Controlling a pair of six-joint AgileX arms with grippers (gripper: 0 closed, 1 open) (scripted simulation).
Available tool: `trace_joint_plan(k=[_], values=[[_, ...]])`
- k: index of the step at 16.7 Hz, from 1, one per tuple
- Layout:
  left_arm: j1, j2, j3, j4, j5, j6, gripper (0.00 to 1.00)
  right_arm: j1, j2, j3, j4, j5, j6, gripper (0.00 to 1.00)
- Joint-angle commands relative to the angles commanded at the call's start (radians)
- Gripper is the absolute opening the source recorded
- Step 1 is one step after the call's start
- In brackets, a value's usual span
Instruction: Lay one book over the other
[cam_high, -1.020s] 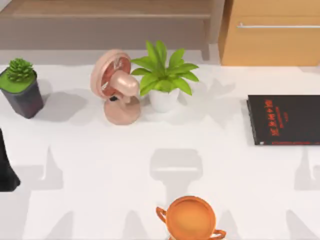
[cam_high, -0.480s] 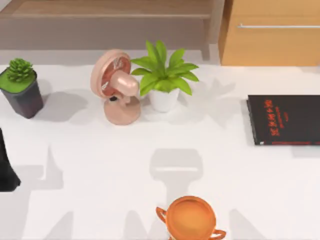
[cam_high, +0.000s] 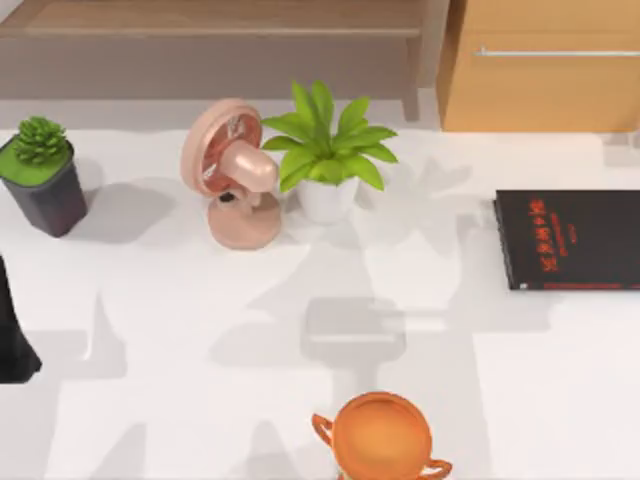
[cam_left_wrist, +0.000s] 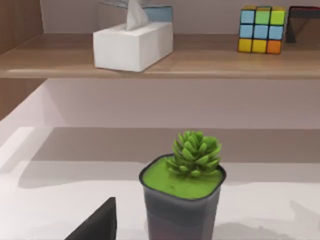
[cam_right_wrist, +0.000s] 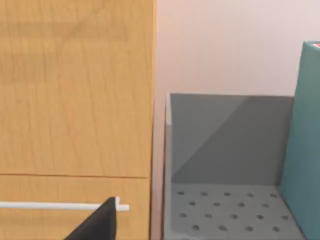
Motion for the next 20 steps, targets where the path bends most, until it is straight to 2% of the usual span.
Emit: trace_joint_plan(k=[4, 8, 11, 20], values=[[0.0, 0.0, 0.0, 0.0, 0.0, 0.0, 1.0, -0.089, 0.409, 0.269, 0.108, -0.084, -0.002, 1.0], [0.0, 0.0, 0.0, 0.0, 0.0, 0.0, 1.0, -0.151, 0.665, 0.454, 0.182, -0.142, -0.004, 1.0], [0.0, 0.0, 0.0, 0.0, 0.0, 0.0, 1.0, -0.173, 0.746, 0.519, 0.209, -0.162, -0.004, 1.0], [0.0, 0.0, 0.0, 0.0, 0.0, 0.0, 1.0, -0.165, 0.778, 0.567, 0.196, -0.153, -0.005, 1.0]])
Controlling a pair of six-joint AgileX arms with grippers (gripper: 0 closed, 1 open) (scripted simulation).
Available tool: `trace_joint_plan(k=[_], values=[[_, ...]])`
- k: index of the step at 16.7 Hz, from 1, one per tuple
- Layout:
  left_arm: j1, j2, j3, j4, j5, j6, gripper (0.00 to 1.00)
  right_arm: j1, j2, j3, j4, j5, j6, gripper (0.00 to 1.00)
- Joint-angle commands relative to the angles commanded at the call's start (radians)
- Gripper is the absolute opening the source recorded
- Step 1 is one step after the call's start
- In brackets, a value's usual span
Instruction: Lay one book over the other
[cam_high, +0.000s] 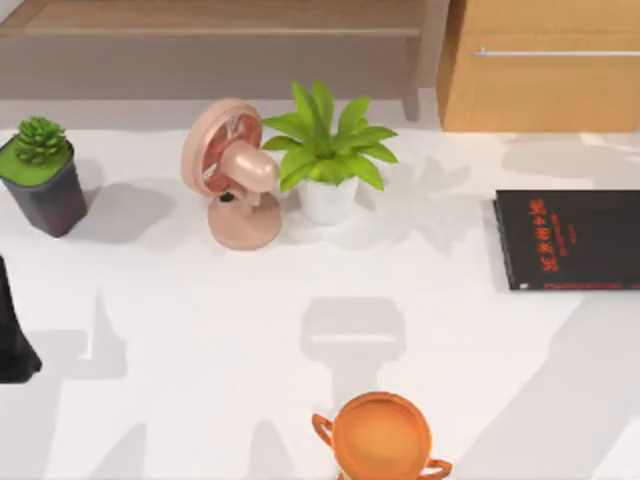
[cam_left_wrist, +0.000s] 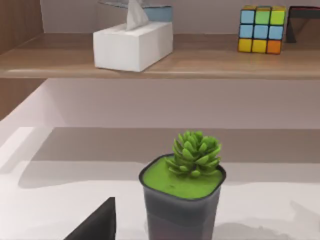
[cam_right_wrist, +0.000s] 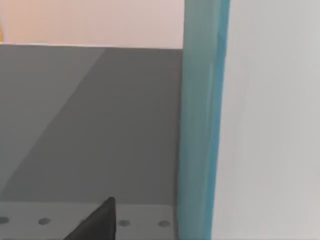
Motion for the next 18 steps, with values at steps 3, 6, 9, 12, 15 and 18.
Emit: trace_joint_plan(k=[3, 6, 9, 12, 15, 18], values=[[0.0, 0.0, 0.0, 0.0, 0.0, 0.0, 1.0, 0.008, 0.032, 0.048, -0.017, 0.007, 0.0, 1.0], [0.0, 0.0, 0.0, 0.0, 0.0, 0.0, 1.0, 0.017, 0.064, 0.097, -0.034, 0.015, -0.001, 1.0], [0.0, 0.0, 0.0, 0.0, 0.0, 0.0, 1.0, 0.018, 0.072, 0.11, -0.039, 0.018, -0.001, 1.0], [0.0, 0.0, 0.0, 0.0, 0.0, 0.0, 1.0, 0.018, 0.072, 0.11, -0.039, 0.018, -0.001, 0.92], [0.0, 0.0, 0.0, 0.0, 0.0, 0.0, 1.0, 0.018, 0.072, 0.11, -0.039, 0.018, -0.001, 0.7], [0.0, 0.0, 0.0, 0.0, 0.0, 0.0, 1.0, 0.018, 0.072, 0.11, -0.039, 0.018, -0.001, 0.47]])
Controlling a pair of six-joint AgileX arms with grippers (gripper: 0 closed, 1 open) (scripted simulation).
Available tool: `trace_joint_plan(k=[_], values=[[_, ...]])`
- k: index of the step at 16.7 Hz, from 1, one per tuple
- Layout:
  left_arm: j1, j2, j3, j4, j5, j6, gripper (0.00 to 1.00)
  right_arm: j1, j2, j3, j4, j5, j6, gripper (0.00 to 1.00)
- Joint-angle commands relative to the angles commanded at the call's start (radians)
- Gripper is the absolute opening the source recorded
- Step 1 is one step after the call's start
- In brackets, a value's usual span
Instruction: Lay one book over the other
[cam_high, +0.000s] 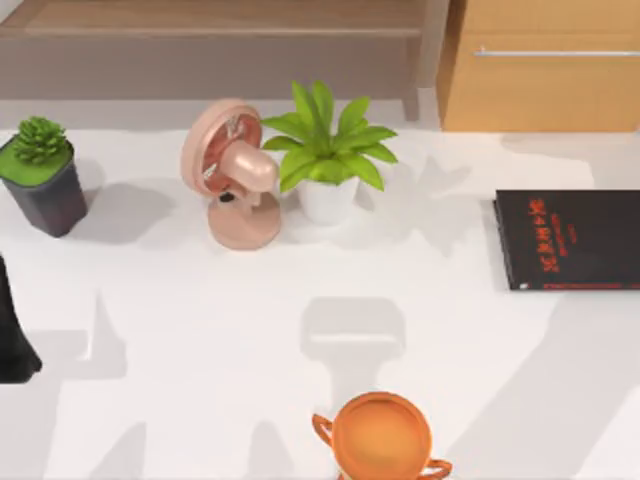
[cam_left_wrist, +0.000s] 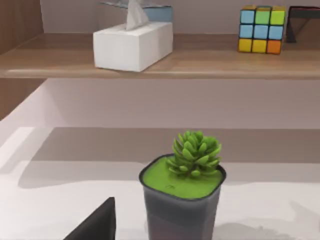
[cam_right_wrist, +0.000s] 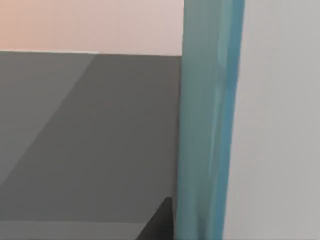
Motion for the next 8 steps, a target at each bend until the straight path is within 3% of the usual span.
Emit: trace_joint_plan(k=[6, 8], values=[[0.0, 0.0, 0.0, 0.0, 0.0, 0.0, 1.0, 0.0, 0.0, 0.0, 0.0, 0.0, 0.0, 0.02], [0.0, 0.0, 0.0, 0.0, 0.0, 0.0, 1.0, 0.0, 0.0, 0.0, 0.0, 0.0, 0.0, 0.0]])
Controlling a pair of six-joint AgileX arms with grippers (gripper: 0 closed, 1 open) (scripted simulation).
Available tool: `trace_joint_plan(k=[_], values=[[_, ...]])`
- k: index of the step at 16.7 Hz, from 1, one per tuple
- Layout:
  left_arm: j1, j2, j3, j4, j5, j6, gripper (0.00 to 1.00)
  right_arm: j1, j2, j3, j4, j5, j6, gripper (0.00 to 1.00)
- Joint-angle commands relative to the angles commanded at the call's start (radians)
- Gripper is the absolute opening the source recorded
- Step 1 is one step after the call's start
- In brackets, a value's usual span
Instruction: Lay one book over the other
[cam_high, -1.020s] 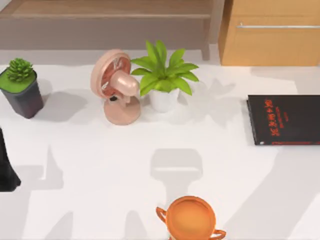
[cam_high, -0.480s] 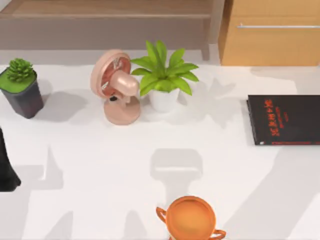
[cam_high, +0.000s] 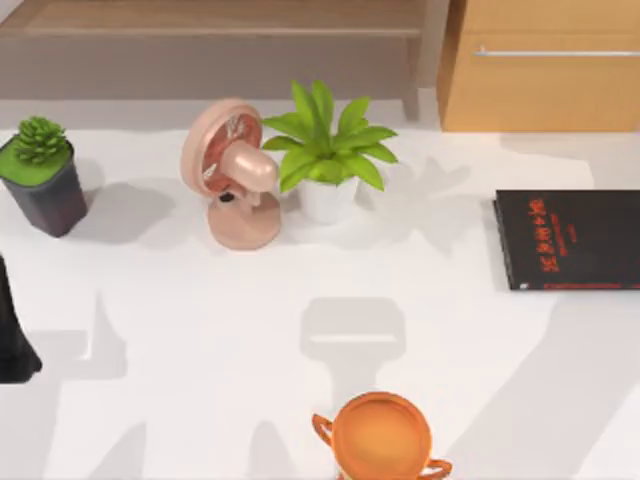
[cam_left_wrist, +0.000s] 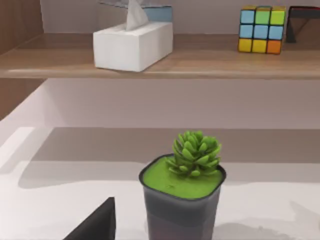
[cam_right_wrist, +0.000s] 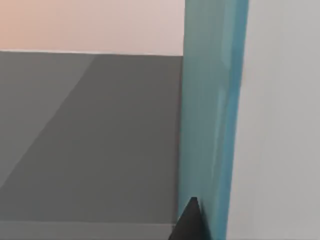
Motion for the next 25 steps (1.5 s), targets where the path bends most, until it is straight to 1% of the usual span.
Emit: trace_joint_plan(k=[18, 21, 25], values=[[0.0, 0.0, 0.0, 0.0, 0.0, 0.0, 1.0, -0.008, -0.051, -0.031, -0.011, -0.007, 0.01, 0.0], [0.0, 0.0, 0.0, 0.0, 0.0, 0.0, 1.0, -0.014, -0.125, -0.092, 0.021, 0.014, 0.081, 0.0], [0.0, 0.0, 0.0, 0.0, 0.0, 0.0, 1.0, 0.001, -0.318, -0.262, 0.083, 0.08, 0.257, 0.0]])
